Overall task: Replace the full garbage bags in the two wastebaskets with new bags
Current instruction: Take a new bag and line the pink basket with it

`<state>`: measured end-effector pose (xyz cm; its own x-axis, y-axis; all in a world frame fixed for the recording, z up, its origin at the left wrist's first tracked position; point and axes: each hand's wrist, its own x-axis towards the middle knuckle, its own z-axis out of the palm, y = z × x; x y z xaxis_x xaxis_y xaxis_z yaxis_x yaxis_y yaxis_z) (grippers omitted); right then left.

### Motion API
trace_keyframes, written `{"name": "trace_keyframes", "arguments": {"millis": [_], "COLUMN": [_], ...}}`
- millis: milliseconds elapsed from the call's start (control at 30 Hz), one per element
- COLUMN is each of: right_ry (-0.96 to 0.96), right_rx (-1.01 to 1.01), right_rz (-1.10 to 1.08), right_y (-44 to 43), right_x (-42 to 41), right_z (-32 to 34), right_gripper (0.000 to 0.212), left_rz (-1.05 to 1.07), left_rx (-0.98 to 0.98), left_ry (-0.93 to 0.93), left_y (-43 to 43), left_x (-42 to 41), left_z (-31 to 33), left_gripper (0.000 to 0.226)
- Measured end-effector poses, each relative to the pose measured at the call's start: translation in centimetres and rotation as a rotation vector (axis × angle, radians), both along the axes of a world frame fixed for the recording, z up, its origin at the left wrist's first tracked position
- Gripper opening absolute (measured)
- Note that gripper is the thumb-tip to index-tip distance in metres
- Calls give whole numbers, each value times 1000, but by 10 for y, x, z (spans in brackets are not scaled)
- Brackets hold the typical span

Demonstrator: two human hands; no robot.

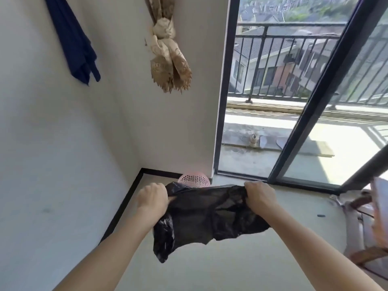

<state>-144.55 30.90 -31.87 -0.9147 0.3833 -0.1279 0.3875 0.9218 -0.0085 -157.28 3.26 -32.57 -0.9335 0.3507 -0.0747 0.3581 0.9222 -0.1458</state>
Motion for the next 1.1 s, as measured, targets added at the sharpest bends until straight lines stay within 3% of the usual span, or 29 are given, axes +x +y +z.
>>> {"name": "trace_keyframes", "arguments": {"millis": [167,267,367,533,667,800,900,967,1033,1100], "right_ry": [174,210,195,57,28,17,4,-2,-15,-28], "right_rx": [-150,-289,-469,-581,-624,-627,-611,-599,-671,-811], "right_rz": [-199,-245,-204,-118,-146,-173,-178,-190,-212,-285], "right_y": [38,58,74,84,81,70,65,62,59,59], "right_x": [-88,-151,-217,-305,-348,-371,-387,-399,-411,-426], "right_z": [-26,-55,-91,-148,-179,-217,-266,-304,-348,-400], "right_gripper": [10,12,15,24,24,21,40,42,37,46], "left_rz": [75,229,322,351,317,306,317,330,339,339], "left_rx": [71,256,424,567,663,749,812,848,875,908], "left_ry": [-195,-457,-726,-866,-890,-921,-943,-944,-937,-899], "left_y": [57,90,122,160,170,174,174,171,168,168], "left_x": [-102,-159,-204,-270,-314,-344,-366,-376,-384,-393], "left_z": [-24,-53,-81,-128,-172,-214,-263,-306,-348,-393], "left_gripper": [64,79,83,77,84,73,73,71,70,67]}}
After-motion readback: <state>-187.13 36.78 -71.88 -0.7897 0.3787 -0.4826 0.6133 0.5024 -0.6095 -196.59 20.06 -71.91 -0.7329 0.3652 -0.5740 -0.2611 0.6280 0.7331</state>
